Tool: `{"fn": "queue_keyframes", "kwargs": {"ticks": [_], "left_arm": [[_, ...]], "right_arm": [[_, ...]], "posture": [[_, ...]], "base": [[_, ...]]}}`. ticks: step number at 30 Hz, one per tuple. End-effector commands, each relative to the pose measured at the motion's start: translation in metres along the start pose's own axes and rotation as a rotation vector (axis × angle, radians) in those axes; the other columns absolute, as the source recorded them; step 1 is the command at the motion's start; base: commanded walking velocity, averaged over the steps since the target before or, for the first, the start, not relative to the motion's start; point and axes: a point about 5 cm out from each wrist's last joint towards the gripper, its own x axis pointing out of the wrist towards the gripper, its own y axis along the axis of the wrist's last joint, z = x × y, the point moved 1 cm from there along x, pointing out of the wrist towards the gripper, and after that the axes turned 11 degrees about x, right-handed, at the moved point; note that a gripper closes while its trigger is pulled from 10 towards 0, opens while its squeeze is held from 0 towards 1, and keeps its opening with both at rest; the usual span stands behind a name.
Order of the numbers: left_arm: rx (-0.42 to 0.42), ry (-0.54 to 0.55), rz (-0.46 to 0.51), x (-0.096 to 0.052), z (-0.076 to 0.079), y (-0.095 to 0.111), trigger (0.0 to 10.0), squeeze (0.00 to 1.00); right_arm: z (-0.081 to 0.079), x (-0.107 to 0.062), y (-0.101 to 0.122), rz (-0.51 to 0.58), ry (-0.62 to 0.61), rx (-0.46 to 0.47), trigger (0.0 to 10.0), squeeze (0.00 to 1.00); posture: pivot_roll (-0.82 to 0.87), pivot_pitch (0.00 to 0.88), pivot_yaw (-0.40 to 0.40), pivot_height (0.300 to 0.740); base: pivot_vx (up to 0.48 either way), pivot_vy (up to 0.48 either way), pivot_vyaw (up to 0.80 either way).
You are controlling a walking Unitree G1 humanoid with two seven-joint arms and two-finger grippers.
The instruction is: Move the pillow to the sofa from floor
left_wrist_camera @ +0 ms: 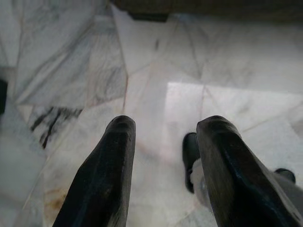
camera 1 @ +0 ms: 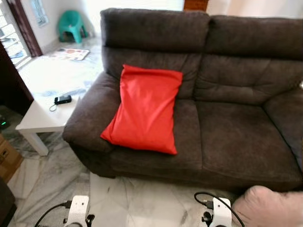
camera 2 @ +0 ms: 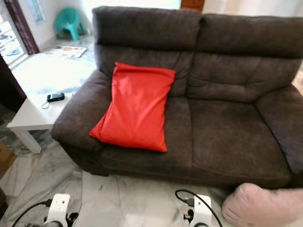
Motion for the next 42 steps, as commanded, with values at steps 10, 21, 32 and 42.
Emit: {"fn": "queue_keyframes", "kwargs": {"ticks": [10, 21, 32, 42], "left_arm": [[0.074, -0.029, -0.017, 0.0, 0.004, -0.002, 10.0, 0.0], [0.12, -0.079, 0.019, 0.004, 0.025, 0.017, 10.0, 0.0], [0.033, -0.062, 0.035, 0.004, 0.031, 0.022, 10.0, 0.0], [0.029, -0.021, 0.049, 0.005, 0.017, 0.025, 10.0, 0.0]], "right_arm": [[0.015, -0.001, 0.001, -0.009, -0.023, 0.008, 10.0, 0.0], [0.049, -0.005, -0.003, -0.025, -0.094, 0.041, 10.0, 0.0], [0.032, -0.004, -0.007, -0.042, -0.071, 0.042, 10.0, 0.0], [0.014, -0.001, -0.006, -0.042, -0.047, 0.038, 10.0, 0.0]], "posture": [[0.02, 0.0, -0.04, 0.74], [-0.03, 0.0, -0.013, 0.74], [-0.01, 0.0, -0.058, 0.74], [-0.01, 0.0, -0.052, 0.74]], "base": [[0.0, 0.0, 0.0], [0.0, 0.0, 0.0], [0.0, 0.0, 0.0], [0.0, 0.0, 0.0]]}}
